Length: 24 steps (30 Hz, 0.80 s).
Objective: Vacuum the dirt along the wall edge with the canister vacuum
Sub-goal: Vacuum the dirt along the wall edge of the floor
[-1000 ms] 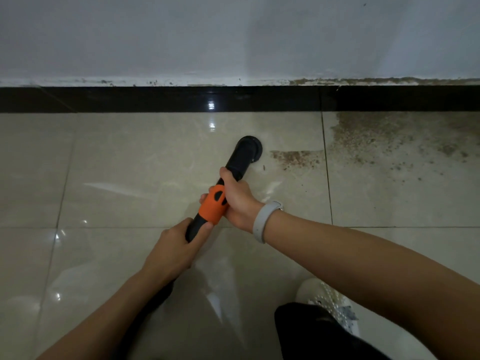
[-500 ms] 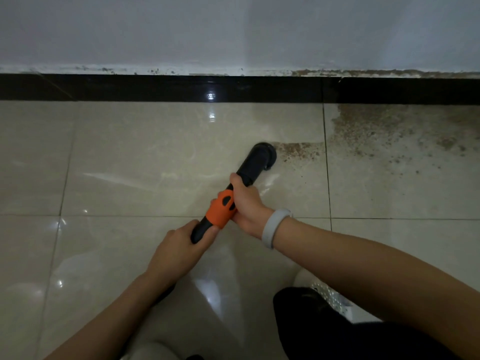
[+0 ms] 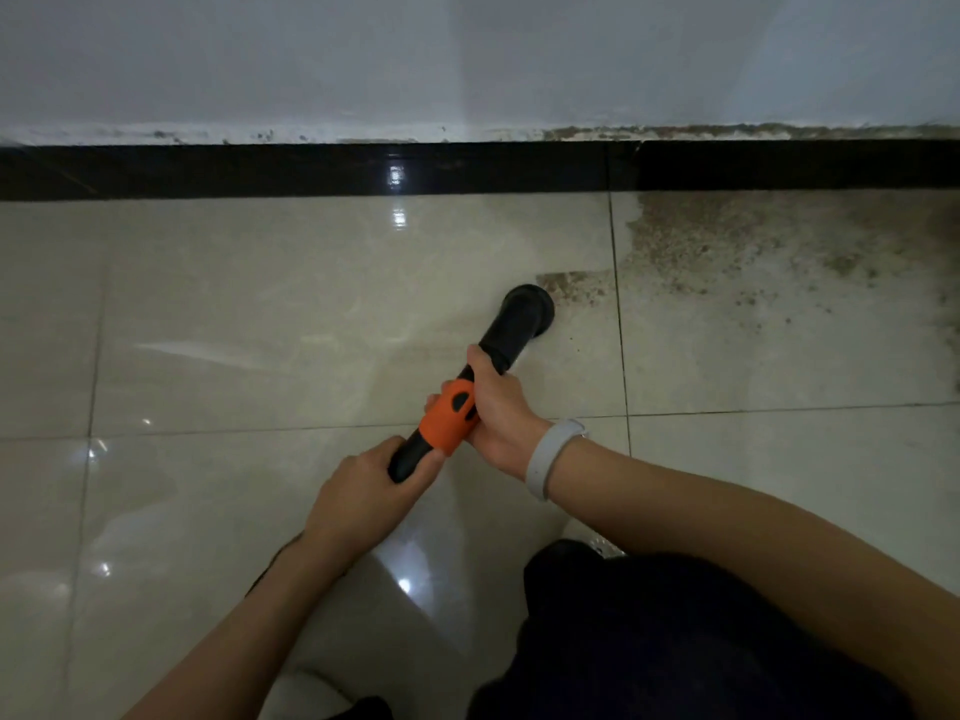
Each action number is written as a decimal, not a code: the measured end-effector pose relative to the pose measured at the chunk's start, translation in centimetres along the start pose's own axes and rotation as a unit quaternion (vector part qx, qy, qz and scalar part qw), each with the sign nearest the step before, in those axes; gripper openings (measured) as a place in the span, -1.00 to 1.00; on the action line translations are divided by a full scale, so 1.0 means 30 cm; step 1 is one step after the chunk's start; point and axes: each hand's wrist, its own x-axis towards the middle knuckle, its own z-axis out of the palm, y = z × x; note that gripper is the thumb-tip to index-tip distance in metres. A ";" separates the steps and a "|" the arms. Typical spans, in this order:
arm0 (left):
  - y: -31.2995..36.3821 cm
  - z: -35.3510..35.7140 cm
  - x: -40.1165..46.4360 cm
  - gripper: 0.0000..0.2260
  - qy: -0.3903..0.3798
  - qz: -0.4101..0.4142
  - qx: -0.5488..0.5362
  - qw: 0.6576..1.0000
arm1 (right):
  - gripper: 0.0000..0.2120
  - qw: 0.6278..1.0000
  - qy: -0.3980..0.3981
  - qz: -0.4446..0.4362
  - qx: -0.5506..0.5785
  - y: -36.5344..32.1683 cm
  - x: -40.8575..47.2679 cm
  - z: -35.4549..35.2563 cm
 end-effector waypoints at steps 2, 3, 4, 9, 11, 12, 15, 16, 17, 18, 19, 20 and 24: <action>0.007 0.017 0.005 -0.66 -0.021 0.016 0.026 0.999 | -0.77 0.999 0.012 0.004 0.030 0.002 -0.012 -0.047; 0.016 0.025 0.011 -0.66 -0.030 0.026 0.042 0.998 | -0.77 0.999 0.019 0.003 0.045 0.001 -0.015 -0.071; 0.027 0.035 0.018 -0.65 -0.039 0.036 0.055 0.997 | -0.77 0.998 0.027 0.001 0.057 0.000 -0.018 -0.095; 0.065 0.077 0.037 -0.61 -0.054 0.067 0.082 0.993 | -0.78 0.994 0.055 -0.010 0.093 -0.014 -0.010 -0.160; 0.054 0.065 0.036 -0.63 -0.034 0.052 0.079 0.995 | -0.77 0.996 0.051 -0.007 0.078 -0.019 -0.006 -0.133; 0.044 0.053 0.035 -0.64 -0.020 0.041 0.073 0.996 | -0.77 0.997 0.043 -0.004 0.065 -0.024 -0.002 -0.110; 0.022 0.012 0.043 -0.64 0.027 0.006 0.035 0.999 | -0.74 1.000 0.009 0.000 0.017 -0.051 0.017 -0.017; 0.023 0.001 0.052 -0.64 0.040 0.002 0.023 0.999 | -0.74 1.000 -0.003 -0.003 0.007 -0.066 0.023 0.011; 0.028 -0.009 0.064 -0.63 0.052 0.001 0.015 0.999 | -0.74 1.000 -0.014 -0.007 -0.002 -0.083 0.032 0.033; 0.037 -0.015 0.078 -0.63 0.061 0.002 0.010 0.998 | -0.74 1.000 -0.022 -0.013 -0.010 -0.100 0.041 0.046; 0.049 -0.017 0.092 -0.63 0.068 0.004 0.006 0.998 | -0.74 0.999 -0.027 -0.018 -0.018 -0.116 0.051 0.054; 0.060 -0.016 0.106 -0.62 0.072 0.007 0.001 0.997 | -0.75 0.999 -0.029 -0.022 -0.021 -0.132 0.057 0.055; 0.096 0.009 0.136 -0.59 0.052 0.024 0.003 0.998 | -0.77 0.999 -0.004 -0.033 0.005 -0.164 0.066 0.017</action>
